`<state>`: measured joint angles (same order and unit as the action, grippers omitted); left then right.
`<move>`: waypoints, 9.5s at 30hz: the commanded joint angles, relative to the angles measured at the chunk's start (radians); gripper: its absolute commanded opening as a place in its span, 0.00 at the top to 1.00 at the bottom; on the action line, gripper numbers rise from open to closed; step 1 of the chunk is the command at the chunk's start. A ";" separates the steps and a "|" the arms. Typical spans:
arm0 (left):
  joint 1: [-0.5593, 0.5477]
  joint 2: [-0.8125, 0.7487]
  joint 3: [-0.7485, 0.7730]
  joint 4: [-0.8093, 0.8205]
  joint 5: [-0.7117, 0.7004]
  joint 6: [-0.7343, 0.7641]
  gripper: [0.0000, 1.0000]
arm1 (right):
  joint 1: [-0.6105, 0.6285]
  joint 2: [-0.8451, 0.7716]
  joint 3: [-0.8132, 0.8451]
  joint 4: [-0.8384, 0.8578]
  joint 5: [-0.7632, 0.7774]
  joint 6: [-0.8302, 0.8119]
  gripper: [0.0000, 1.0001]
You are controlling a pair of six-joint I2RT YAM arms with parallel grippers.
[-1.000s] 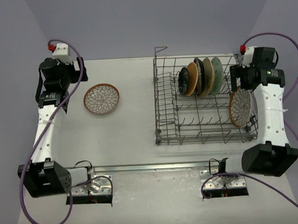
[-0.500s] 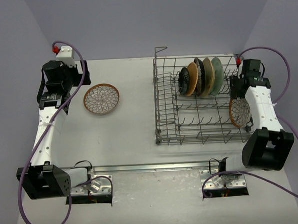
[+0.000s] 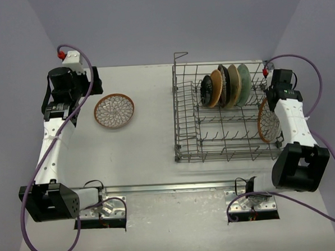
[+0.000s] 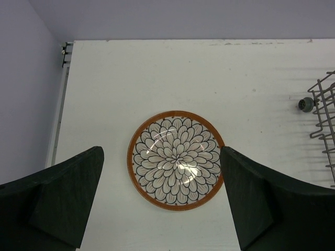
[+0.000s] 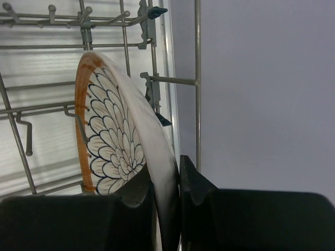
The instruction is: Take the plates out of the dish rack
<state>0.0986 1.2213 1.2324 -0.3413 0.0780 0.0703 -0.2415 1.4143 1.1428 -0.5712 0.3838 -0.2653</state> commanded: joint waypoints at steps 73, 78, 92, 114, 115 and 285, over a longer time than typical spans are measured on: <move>-0.398 0.196 0.358 -0.289 0.647 -0.034 0.26 | 0.611 0.067 0.541 0.023 -1.081 0.552 1.00; -0.400 0.257 0.367 -0.335 0.644 -0.020 0.41 | 0.647 0.109 0.579 0.019 -1.084 0.546 1.00; -0.360 0.236 0.313 -0.318 0.824 -0.055 1.00 | 0.663 0.106 0.582 -0.001 -1.020 0.531 0.60; 0.291 0.505 0.433 -0.301 0.631 -0.217 1.00 | 0.366 -0.102 0.456 -0.101 -0.705 0.460 0.01; 0.293 0.530 0.437 -0.301 0.603 -0.215 1.00 | 0.352 -0.115 0.435 -0.101 -0.696 0.456 0.01; -0.210 0.004 0.117 -0.059 0.914 -0.257 0.07 | 0.518 0.047 0.486 0.180 -1.435 0.721 1.00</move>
<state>-0.0700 1.2195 1.3600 -0.3846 1.0226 -0.2354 0.2650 1.4693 1.6118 -0.5713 -0.9191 0.3920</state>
